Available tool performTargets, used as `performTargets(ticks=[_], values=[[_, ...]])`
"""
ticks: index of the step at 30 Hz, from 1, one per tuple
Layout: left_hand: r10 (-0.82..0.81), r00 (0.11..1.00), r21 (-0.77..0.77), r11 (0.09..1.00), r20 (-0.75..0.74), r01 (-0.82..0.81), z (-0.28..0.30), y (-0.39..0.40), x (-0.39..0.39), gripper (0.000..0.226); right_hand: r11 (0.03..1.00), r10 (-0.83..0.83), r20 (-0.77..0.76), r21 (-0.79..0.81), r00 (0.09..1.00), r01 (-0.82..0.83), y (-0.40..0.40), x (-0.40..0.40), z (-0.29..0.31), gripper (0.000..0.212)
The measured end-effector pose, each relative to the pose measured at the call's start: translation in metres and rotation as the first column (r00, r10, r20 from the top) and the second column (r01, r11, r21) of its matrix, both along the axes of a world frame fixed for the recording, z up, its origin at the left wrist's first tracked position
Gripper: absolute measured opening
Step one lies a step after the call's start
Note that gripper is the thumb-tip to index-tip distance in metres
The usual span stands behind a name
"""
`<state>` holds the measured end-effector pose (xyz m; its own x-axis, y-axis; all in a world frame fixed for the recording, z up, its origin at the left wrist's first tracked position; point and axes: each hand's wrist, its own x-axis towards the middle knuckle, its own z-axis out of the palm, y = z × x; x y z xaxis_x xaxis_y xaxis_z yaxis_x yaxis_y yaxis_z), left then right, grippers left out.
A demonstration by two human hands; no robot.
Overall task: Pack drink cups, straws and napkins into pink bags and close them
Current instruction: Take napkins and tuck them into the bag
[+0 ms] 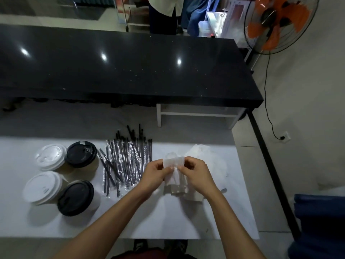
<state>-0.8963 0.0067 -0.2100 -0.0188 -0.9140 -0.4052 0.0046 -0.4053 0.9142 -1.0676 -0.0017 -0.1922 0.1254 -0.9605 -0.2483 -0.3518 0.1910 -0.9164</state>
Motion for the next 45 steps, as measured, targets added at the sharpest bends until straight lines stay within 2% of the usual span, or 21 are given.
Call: performTargets(ticks=[5, 9, 12, 15, 18, 21, 27, 30, 33, 35, 37, 39, 42, 45], values=[[0.102, 0.995, -0.012, 0.995, -0.013, -0.102, 0.000, 0.002, -0.001, 0.025, 1.000, -0.002, 0.086, 0.024, 0.996, 0.000, -0.004, 0.005, -0.003, 0.010], [0.119, 0.992, 0.006, 0.993, -0.053, -0.118, 0.002, 0.005, -0.005, 0.022, 0.999, -0.024, 0.084, 0.043, 0.996, 0.021, -0.002, 0.002, -0.002, 0.008], [0.158, 0.987, 0.006, 0.988, -0.021, -0.157, 0.003, 0.005, -0.009, 0.016, 0.999, -0.036, 0.004, 0.007, 0.999, 0.036, -0.001, -0.006, -0.002, 0.007], [0.200, 0.980, -0.016, 0.980, 0.022, -0.200, 0.004, 0.000, -0.011, 0.013, 0.994, -0.074, -0.193, -0.093, 0.978, 0.057, 0.000, -0.022, -0.005, 0.015], [0.257, 0.966, -0.028, 0.966, 0.039, -0.256, 0.006, -0.005, -0.005, 0.017, 0.987, -0.004, -0.488, -0.142, 0.873, -0.075, 0.001, -0.040, -0.013, 0.030], [0.317, 0.947, -0.030, 0.949, 0.060, -0.315, 0.002, -0.005, 0.009, 0.019, 0.973, 0.105, -0.658, -0.087, 0.745, -0.214, 0.005, -0.045, -0.022, 0.035], [0.422, 0.903, -0.021, 0.907, 0.079, -0.422, -0.009, 0.010, 0.029, 0.021, 0.906, 0.123, -0.752, -0.181, 0.647, -0.383, 0.012, -0.018, -0.023, 0.029], [0.431, 0.898, -0.014, 0.902, 0.094, -0.431, -0.016, 0.024, 0.031, 0.022, 0.907, 0.190, -0.785, -0.090, 0.590, -0.412, 0.012, 0.004, -0.023, 0.029], [0.437, 0.892, -0.008, 0.898, 0.114, -0.439, -0.018, 0.036, 0.031, 0.023, 0.902, 0.233, -0.843, 0.000, 0.486, -0.432, 0.010, 0.015, -0.025, 0.032], [0.449, 0.886, -0.010, 0.893, 0.118, -0.451, -0.016, 0.043, 0.031, 0.020, 0.900, 0.242, -0.853, 0.019, 0.463, -0.435, 0.006, 0.018, -0.026, 0.028], [0.452, 0.884, -0.012, 0.891, 0.122, -0.454, -0.015, 0.049, 0.031, 0.019, 0.900, 0.236, -0.850, 0.008, 0.472, -0.437, 0.004, 0.018, -0.024, 0.031], [0.462, 0.878, -0.012, 0.886, 0.124, -0.464, -0.014, 0.051, 0.032, 0.019, 0.903, 0.205, -0.819, -0.054, 0.537, -0.426, 0.003, 0.017, -0.021, 0.030], [0.489, 0.865, -0.011, 0.871, 0.110, -0.491, -0.013, 0.052, 0.032, 0.018, 0.933, 0.153, -0.680, -0.139, 0.717, -0.331, -0.002, 0.011, -0.013, 0.023], [0.512, 0.854, -0.019, 0.859, 0.095, -0.512, -0.014, 0.049, 0.030, 0.020, 0.971, 0.154, -0.424, -0.103, 0.893, -0.216, -0.008, 0.007, 0.001, 0.015]])
